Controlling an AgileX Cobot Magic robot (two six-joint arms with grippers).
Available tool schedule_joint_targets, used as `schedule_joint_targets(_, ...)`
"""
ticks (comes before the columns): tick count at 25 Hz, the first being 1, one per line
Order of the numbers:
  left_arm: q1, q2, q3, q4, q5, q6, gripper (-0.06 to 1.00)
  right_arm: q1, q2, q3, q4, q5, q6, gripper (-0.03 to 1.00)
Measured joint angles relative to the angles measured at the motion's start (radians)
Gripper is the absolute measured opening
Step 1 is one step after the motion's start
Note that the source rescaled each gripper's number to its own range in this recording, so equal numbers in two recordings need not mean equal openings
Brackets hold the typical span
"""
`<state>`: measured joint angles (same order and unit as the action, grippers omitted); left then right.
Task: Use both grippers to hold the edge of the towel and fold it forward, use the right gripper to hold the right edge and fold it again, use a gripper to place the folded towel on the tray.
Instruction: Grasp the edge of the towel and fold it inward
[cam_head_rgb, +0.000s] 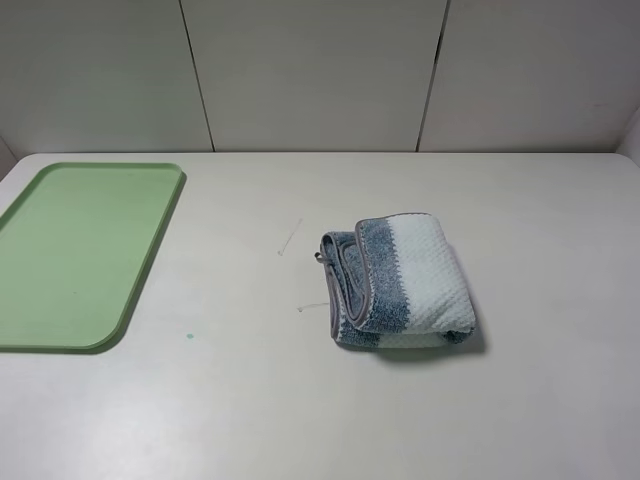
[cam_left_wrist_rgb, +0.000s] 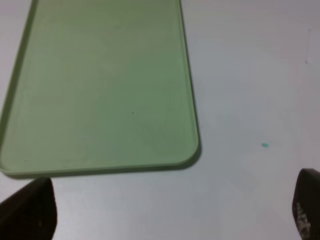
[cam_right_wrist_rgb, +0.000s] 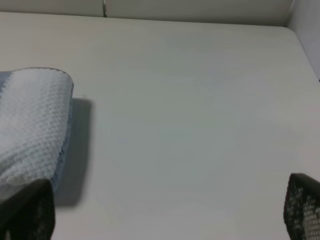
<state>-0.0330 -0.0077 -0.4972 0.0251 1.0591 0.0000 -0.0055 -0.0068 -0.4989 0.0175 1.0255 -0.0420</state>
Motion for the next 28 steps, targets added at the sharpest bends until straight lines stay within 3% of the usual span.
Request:
schedule_joint_targets(23,0.000,0.000,-0.001,-0.001,-0.009,0.000,0.95,0.000,0.000,0.000,0.000,0.000,0.000,1.00)
schedule_joint_targets(28,0.000,0.138,-0.050,-0.025,-0.018,0.000,0.99,0.000,0.000,0.000,0.000,0.000,0.000,1.00)
